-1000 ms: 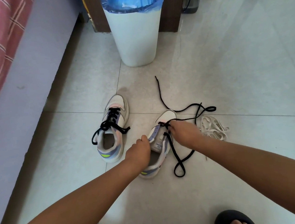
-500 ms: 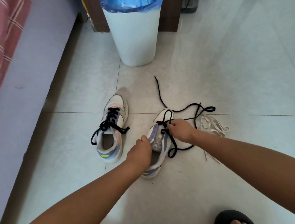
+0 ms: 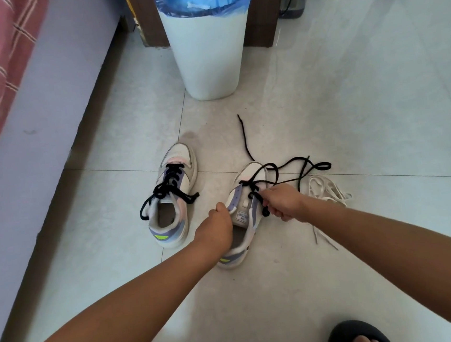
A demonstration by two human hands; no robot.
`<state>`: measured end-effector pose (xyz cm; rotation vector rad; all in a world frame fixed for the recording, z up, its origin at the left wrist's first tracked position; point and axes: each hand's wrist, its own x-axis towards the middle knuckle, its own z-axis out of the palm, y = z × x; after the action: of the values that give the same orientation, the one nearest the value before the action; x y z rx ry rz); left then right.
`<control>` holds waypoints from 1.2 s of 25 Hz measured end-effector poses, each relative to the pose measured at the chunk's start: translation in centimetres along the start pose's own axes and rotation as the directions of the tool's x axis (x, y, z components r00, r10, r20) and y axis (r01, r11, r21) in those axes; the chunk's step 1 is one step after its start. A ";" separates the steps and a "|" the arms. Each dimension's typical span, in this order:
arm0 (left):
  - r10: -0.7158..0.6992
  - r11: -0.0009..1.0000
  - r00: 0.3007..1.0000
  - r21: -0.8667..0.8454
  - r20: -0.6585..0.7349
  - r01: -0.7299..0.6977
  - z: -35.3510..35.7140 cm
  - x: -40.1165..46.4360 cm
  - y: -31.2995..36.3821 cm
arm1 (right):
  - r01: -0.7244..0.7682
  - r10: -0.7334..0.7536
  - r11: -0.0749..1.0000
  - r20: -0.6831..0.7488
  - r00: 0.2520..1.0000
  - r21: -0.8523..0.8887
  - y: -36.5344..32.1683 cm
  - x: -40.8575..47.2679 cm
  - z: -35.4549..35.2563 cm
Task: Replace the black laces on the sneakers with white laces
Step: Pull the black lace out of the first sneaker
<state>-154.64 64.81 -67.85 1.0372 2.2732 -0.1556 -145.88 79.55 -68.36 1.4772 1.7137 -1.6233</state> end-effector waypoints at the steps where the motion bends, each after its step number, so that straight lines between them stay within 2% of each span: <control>1: 0.002 1.000 1.000 0.003 -0.003 -0.002 0.0 0.0 0.0 | 0.026 -0.025 0.999 -0.017 1.000 0.044 0.1 0.2 0.3; 3: -0.001 1.000 1.000 0.004 0.003 0.001 0.0 -0.1 0.0 | 0.126 -0.130 0.991 -0.103 0.986 -0.047 -0.3 0.5 0.5; 5: -0.005 1.000 1.000 -0.001 0.020 0.005 -0.1 0.0 0.0 | 0.198 -0.260 0.934 -0.185 0.948 -0.297 -1.0 0.8 -0.2; 7: -0.007 1.000 0.999 -0.011 0.033 0.007 -0.2 0.1 -0.1 | 0.168 -0.372 0.832 -0.305 0.877 -0.529 -2.1 1.1 -3.0; 8: -0.008 1.000 0.999 -0.013 0.039 0.009 -0.2 0.1 -0.2 | 0.131 -0.461 0.732 -0.345 0.818 -0.668 -2.7 1.1 -4.8; 9: -0.011 1.000 0.999 -0.011 0.042 0.012 -0.2 0.0 -0.3 | 0.094 -0.610 0.543 -0.315 0.727 -0.834 -3.2 1.0 -6.6; 10: -0.015 1.000 0.999 -0.005 0.042 0.015 -0.2 0.0 -0.5 | 0.042 -0.740 0.290 -0.196 0.644 -0.956 -3.3 1.3 -8.4; 11: -0.017 1.000 0.999 0.005 0.041 0.017 -0.2 -0.1 -0.7 | -0.004 -0.795 0.080 -0.066 0.604 -0.997 -3.3 1.4 -9.9; 12: -0.018 1.000 0.999 0.013 0.040 0.018 -0.1 -0.1 -1.1 | -0.044 -0.770 -0.030 -0.004 0.638 -0.999 -3.4 1.1 -11.2; 13: -0.021 1.000 0.999 0.015 0.041 0.020 0.0 -0.1 -1.4 | -0.071 -0.750 -0.031 -0.024 0.661 -0.997 -3.4 1.0 -12.3; 17: -0.030 0.999 0.999 0.042 0.020 0.029 0.1 -0.1 -2.2 | -0.247 -0.660 0.181 -0.304 0.687 -0.952 -3.6 0.9 -12.5; 19: -0.029 0.998 1.000 0.054 0.002 0.029 0.2 -0.2 -2.1 | -0.140 -0.506 0.431 -0.367 0.781 -0.891 -2.7 1.0 -9.0; 20: -0.028 0.998 1.000 0.056 0.002 0.028 0.2 -0.2 -2.0 | -0.037 -0.382 0.582 -0.313 0.869 -0.812 -2.1 1.0 -6.9; 21: -0.028 0.998 1.000 0.056 0.006 0.028 0.3 -0.2 -2.0 | 0.065 -0.277 0.712 -0.196 0.941 -0.699 -1.7 1.0 -4.9; 22: -0.029 0.998 1.000 0.055 0.008 0.028 0.2 -0.3 -2.0 | 0.143 -0.226 0.807 -0.076 0.971 -0.573 -1.5 0.6 -3.3; 25: -0.031 0.998 1.000 0.051 0.001 0.031 0.2 -0.2 -2.1 | 0.236 -0.213 0.903 0.104 0.972 -0.360 -0.4 -0.2 0.3; 27: -0.027 0.998 1.000 0.057 0.003 0.027 0.1 -0.3 -2.0 | 0.250 -0.233 0.914 0.092 0.968 -0.319 -0.2 -0.5 1.3; 29: -0.016 0.998 1.000 0.068 0.001 0.016 0.1 -0.4 -2.0 | 0.207 -0.192 0.938 0.083 0.978 -0.279 -1.1 -0.7 0.9; 30: -0.012 0.997 1.000 0.074 -0.008 0.013 0.1 -0.4 -2.1 | 0.153 -0.135 0.978 0.126 0.983 -0.144 -2.3 -0.9 0.3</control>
<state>-155.83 63.08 -68.02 1.0628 2.2959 -0.2428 -147.57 79.43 -66.54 1.1888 1.8706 -1.5745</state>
